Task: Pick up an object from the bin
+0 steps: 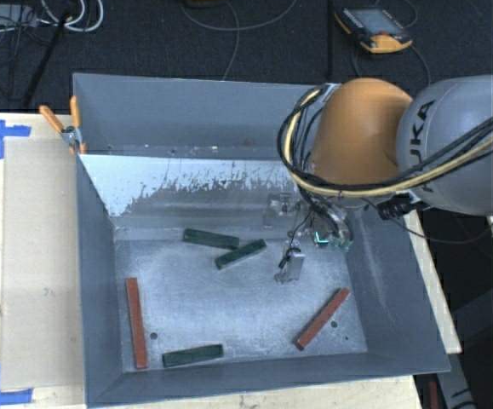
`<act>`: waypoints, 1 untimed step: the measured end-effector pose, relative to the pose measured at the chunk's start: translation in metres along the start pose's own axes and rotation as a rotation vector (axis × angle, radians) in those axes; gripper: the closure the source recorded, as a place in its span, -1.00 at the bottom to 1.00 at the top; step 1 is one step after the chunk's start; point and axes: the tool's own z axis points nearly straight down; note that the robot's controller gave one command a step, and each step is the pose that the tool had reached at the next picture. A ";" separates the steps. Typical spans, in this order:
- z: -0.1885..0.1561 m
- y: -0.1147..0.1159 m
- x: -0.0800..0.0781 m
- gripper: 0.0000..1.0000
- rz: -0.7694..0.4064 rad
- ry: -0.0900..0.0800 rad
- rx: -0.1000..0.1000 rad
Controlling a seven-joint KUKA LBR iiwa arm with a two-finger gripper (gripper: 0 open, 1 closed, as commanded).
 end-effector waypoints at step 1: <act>0.117 0.005 -0.029 -1.00 0.091 -0.002 -0.001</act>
Offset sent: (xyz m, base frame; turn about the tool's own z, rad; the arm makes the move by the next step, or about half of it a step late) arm 0.0289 0.0051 -0.1121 0.0921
